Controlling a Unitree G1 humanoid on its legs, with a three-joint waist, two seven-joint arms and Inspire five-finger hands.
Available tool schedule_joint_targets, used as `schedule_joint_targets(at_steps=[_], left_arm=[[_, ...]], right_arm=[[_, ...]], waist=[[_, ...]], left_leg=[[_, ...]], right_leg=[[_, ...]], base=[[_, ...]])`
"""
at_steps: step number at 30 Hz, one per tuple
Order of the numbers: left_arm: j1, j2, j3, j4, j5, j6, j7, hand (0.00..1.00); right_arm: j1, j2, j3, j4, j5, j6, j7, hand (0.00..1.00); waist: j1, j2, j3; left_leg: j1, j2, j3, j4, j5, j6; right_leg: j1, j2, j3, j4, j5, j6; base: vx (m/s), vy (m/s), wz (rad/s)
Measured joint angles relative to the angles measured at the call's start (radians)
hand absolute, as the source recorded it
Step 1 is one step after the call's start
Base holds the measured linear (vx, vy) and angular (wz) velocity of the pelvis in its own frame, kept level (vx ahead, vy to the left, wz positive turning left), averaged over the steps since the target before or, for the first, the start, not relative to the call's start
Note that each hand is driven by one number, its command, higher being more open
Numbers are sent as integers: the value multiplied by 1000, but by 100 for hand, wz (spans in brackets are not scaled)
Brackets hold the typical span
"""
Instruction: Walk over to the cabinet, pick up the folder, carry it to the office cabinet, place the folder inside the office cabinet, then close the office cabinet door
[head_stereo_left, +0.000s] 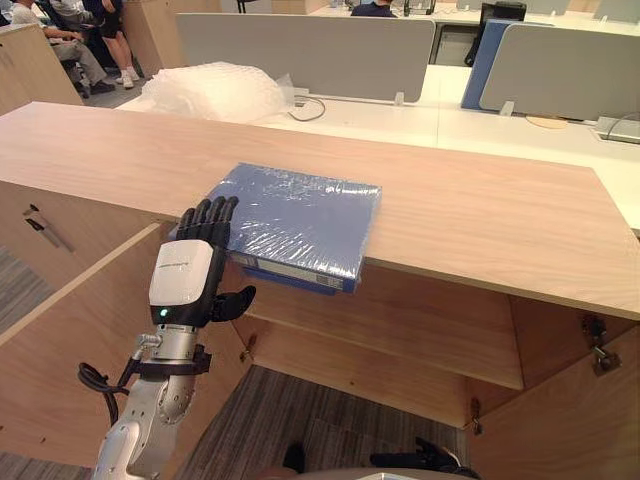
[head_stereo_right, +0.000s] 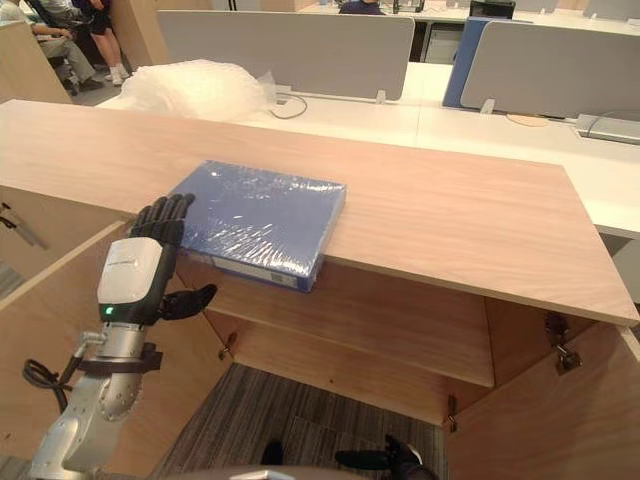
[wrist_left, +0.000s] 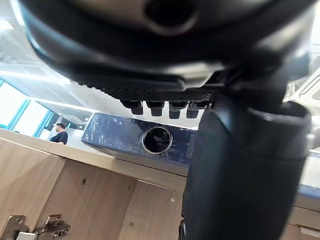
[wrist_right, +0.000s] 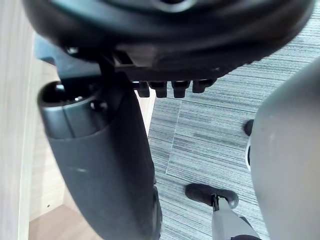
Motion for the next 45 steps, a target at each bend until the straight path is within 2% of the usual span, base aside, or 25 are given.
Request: schedule_joint_targets(at_steps=[5, 6, 11, 21, 32, 34, 36, 38, 40, 45], left_arm=[[-35, 34, -37, 1, 14, -1, 1, 100], [-42, 39, -45, 1, 14, -1, 1, 0], [-78, 79, -100, 28, 16, -19, 0, 0], [-191, 132, -122, 34, 30, -46, 51, 0], [-181, 143, -120, -79, 31, -65, 49, 0], [-150, 105, -112, -125, 9, -66, 42, 0], [-117, 27, -84, -171, -40, -69, 33, 0], [-74, -124, -39, -241, -199, -71, 19, 0], [-42, -215, -5, -284, -363, -64, 14, 0], [8, -307, 54, -304, -737, -57, 10, 0]], right_arm=[[0, 0, 2, 0, 0, -3, 0, 100], [0, -1, 2, 0, 0, -3, -1, 100], [-2, -2, 3, 1, -1, -3, -1, 100], [-10, -10, 7, 3, -2, -3, -1, 100], [-16, -10, 5, 24, 0, -3, -2, 100], [-17, -10, 3, 40, 1, -2, -2, 100], [-17, -10, -3, 48, 3, 0, -7, 100], [-16, -9, -19, 52, 4, 0, -11, 100], [-14, -9, -43, 61, 20, 0, -15, 100], [23, -10, -66, 32, 129, -3, -25, 100]], waist=[[0, 0, 0], [-1, 0, 0], [-5, 3, -2], [-21, 17, -14], [-28, 11, -28], [-21, 8, -38], [-20, 5, -40], [-20, 5, -43], [-19, 7, -44], [-14, 12, -46]], left_leg=[[0, 0, 1, 0, -1, 0], [0, 0, 2, 0, -1, 0], [2, 1, 5, 0, -3, -3], [3, 3, 7, 0, -4, -4], [-2, 3, 13, 0, -4, -2], [-11, 4, 24, 1, -3, -1], [-11, 4, 27, 1, 0, 2], [-11, 5, 30, 3, 4, 4], [-11, 6, 31, 2, 7, 5], [-12, 17, 37, 0, 9, 8]], right_leg=[[-1, 0, 2, 0, 0, 0], [-1, 0, 3, 0, 0, 0], [-1, 0, 6, 0, 0, 0], [-1, 1, 9, 0, 0, 0], [-10, 0, 19, 1, 1, -1], [-23, -1, 30, 2, 2, -4], [-24, -2, 33, 3, 4, -6], [-28, -2, 36, 10, 5, -8], [-31, 0, 38, 14, 7, -11], [-39, 9, 53, 18, 11, -19]], base=[[0, 0, 0], [0, 0, 0], [-4, -5, -1], [0, 0, 0], [0, 0, -1], [4, 4, -13], [-6, 3, -7], [-21, 4, -1], [-51, 11, -3], [-81, 10, -5]])
